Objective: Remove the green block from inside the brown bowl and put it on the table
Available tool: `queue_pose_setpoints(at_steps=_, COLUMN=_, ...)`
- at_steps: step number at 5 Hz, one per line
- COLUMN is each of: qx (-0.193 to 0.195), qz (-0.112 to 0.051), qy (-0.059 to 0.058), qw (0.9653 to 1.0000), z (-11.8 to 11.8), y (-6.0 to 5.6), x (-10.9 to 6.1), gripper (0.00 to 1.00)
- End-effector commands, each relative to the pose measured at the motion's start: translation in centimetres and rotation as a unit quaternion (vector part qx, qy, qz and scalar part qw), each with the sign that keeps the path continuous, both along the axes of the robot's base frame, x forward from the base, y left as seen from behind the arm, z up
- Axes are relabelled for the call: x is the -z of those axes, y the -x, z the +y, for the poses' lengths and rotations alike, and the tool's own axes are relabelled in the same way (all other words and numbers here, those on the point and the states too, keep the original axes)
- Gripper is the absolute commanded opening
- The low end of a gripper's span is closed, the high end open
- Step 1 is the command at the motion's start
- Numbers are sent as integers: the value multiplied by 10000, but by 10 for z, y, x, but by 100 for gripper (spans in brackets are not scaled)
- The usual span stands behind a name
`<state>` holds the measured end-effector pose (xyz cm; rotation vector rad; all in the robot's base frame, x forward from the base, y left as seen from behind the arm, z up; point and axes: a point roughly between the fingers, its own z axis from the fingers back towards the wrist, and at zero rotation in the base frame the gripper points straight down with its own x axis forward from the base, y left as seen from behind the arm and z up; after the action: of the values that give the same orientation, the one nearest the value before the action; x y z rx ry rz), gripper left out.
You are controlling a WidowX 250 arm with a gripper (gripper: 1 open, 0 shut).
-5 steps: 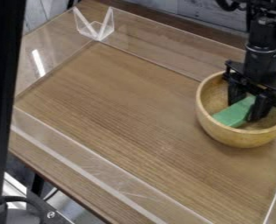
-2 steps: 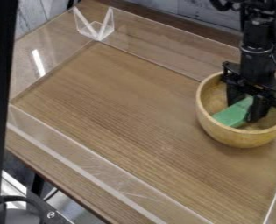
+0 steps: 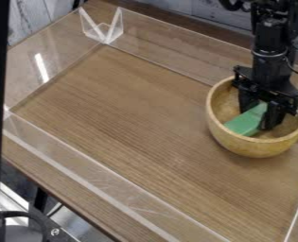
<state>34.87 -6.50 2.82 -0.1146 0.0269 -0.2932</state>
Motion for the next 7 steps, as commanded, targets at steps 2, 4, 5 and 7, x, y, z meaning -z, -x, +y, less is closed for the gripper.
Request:
queue_pose_setpoints(at_steps=2, qx=-154, qz=-233, qy=-35, qw=9996, z=15, y=-3, x=-21, gripper=0)
queue_pose_setpoints(at_steps=4, qx=-168, qz=-254, qy=-30, qw=9995, z=17, y=-2, x=-27, gripper=0)
queue_pose_setpoints(at_steps=5, qx=-177, qz=-272, qy=-23, qw=9995, z=18, y=-1, x=-30, gripper=0)
queue_pose_setpoints(at_steps=7, qx=-221, qz=-380, qy=-9, qw=9990, z=22, y=1, x=-44, gripper=0)
